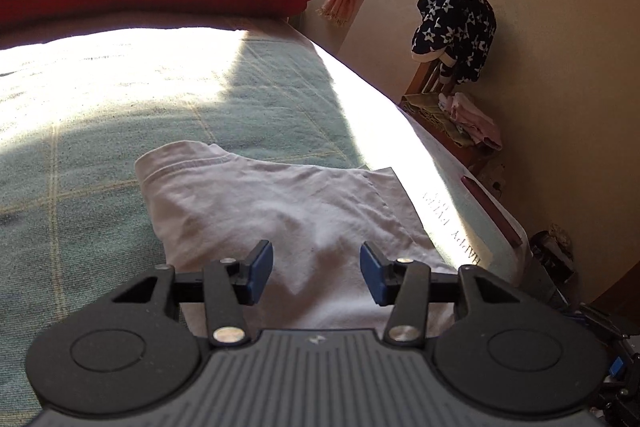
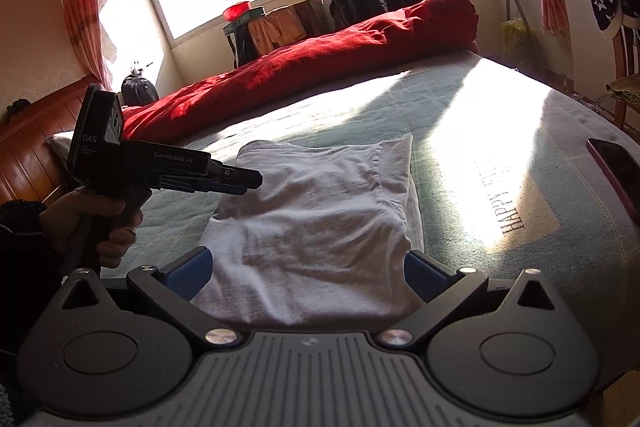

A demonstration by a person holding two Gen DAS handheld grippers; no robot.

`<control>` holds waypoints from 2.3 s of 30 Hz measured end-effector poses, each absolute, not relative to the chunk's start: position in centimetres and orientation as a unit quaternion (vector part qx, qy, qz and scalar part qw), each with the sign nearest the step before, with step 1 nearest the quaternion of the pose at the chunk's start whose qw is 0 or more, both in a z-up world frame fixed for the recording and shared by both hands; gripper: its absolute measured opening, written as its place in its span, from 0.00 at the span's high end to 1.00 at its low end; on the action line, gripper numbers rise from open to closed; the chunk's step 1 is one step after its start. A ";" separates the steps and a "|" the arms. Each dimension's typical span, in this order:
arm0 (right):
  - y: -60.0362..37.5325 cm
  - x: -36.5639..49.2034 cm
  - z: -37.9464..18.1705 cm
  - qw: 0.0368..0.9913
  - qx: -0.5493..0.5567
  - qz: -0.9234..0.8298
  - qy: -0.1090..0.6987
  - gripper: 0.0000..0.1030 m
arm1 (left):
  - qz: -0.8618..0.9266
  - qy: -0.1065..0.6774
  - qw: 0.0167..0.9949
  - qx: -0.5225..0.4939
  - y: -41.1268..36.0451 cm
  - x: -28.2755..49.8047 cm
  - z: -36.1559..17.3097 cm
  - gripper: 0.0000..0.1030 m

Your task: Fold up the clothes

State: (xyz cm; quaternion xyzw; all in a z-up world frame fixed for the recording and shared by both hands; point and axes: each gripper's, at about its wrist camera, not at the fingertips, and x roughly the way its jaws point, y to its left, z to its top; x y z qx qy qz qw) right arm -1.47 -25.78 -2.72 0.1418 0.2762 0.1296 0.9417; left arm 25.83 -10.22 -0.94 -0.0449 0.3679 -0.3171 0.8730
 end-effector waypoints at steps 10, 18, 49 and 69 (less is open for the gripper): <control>-26.1 -0.7 -3.1 0.940 0.140 0.124 0.286 0.00 | -0.261 0.388 0.878 -0.104 -6.8 29.3 -2.7 0.53; -24.8 1.5 -2.7 0.939 0.127 0.146 0.285 0.00 | -0.346 0.393 0.848 -0.079 -7.7 26.0 -3.1 0.44; -25.0 5.3 -4.6 0.916 0.167 0.128 0.341 0.00 | -0.358 0.391 0.846 -0.053 -9.3 16.9 0.8 0.27; -25.3 2.2 -5.8 0.913 0.155 0.143 0.348 0.00 | -0.292 0.401 0.861 -0.109 -7.1 12.9 -1.5 0.24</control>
